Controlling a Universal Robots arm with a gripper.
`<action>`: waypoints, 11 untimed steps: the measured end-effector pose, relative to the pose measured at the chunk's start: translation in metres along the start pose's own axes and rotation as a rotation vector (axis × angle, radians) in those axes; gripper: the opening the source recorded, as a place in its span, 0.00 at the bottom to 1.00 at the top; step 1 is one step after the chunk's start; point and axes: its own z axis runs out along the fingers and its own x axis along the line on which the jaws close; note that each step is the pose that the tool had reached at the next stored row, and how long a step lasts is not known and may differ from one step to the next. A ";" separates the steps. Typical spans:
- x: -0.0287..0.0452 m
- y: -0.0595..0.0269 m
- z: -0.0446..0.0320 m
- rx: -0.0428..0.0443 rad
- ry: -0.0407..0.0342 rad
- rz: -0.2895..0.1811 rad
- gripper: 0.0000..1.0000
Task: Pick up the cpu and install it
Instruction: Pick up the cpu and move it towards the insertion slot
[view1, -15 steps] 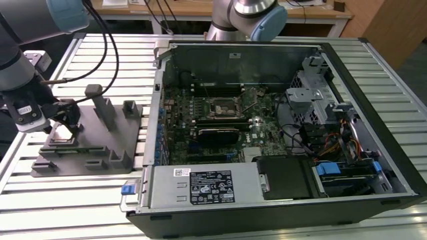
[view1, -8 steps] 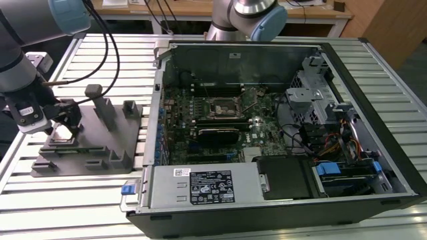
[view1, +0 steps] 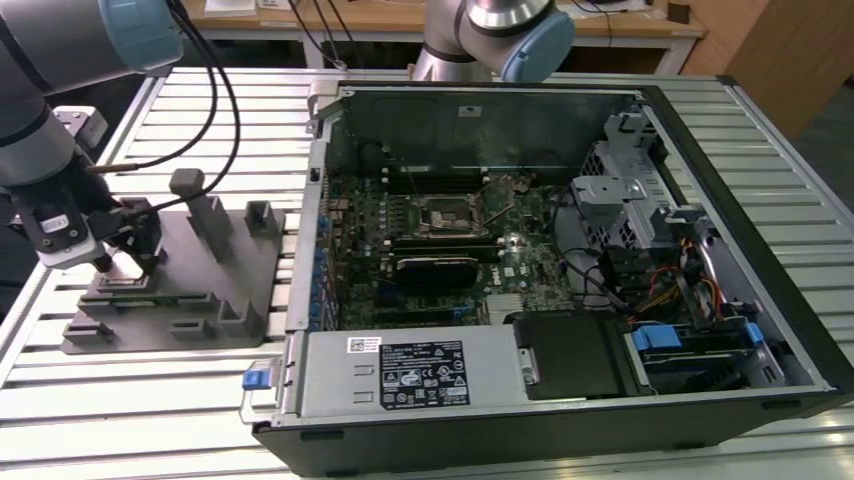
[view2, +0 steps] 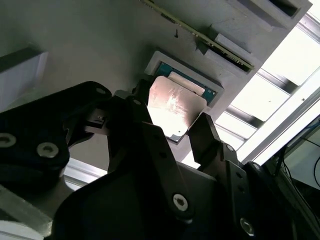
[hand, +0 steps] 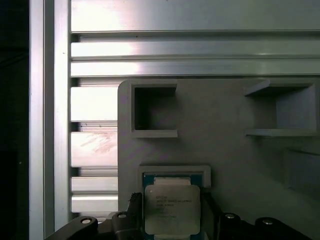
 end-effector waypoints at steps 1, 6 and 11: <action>-0.0002 0.0000 0.0001 0.0000 0.0001 0.000 0.57; -0.0008 0.0000 -0.0006 -0.0001 0.0000 0.000 0.54; -0.0009 0.0001 -0.0045 -0.0001 -0.0001 0.000 0.54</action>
